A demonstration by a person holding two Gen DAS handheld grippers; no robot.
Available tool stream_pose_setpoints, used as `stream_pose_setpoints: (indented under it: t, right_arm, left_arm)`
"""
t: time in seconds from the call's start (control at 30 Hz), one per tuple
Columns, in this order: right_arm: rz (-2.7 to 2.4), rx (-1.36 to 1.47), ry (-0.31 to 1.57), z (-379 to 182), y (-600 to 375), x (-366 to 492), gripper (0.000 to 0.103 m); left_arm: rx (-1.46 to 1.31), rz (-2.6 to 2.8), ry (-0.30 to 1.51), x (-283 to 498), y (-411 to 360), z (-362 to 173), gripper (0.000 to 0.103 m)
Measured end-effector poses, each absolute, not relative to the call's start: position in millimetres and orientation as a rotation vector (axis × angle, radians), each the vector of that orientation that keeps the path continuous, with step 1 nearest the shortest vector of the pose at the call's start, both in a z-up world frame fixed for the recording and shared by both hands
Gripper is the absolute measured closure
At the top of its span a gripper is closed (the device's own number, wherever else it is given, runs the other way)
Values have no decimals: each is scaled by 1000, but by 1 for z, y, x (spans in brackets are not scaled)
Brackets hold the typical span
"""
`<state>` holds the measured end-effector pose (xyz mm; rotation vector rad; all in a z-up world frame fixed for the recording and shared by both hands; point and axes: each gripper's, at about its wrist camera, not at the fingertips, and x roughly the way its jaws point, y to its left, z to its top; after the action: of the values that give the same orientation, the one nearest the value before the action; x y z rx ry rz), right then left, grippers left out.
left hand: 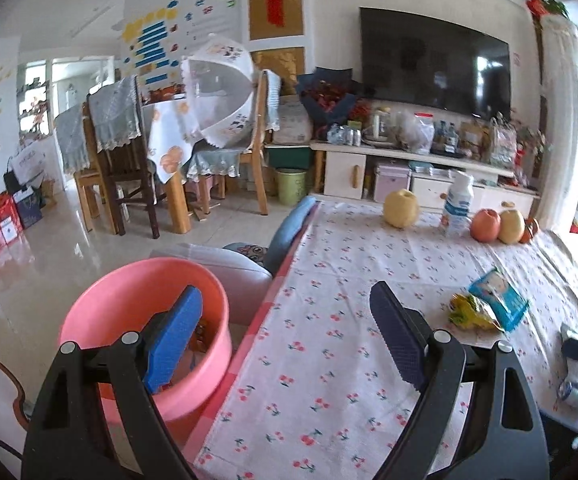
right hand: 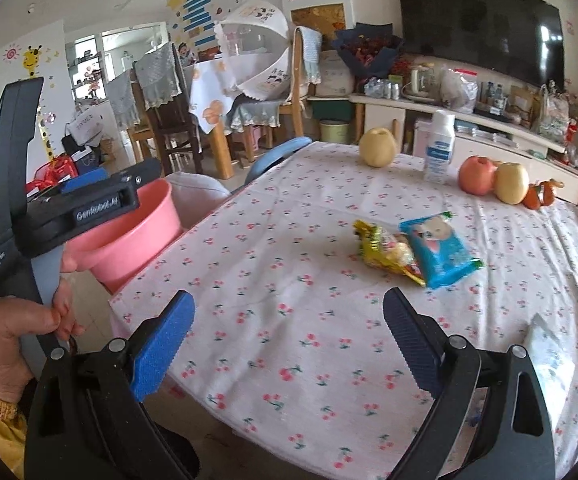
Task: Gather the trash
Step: 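Move both tools back toward the white bag and remaining packets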
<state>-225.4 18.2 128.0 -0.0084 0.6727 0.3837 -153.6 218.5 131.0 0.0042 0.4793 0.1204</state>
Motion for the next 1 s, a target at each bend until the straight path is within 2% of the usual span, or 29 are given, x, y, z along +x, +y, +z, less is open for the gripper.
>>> stream_pose_setpoints:
  t: [1.0]
  right_arm:
    - [84, -6, 563, 142, -116, -237, 9]
  left_arm:
    - [278, -193, 546, -191, 51, 106, 17]
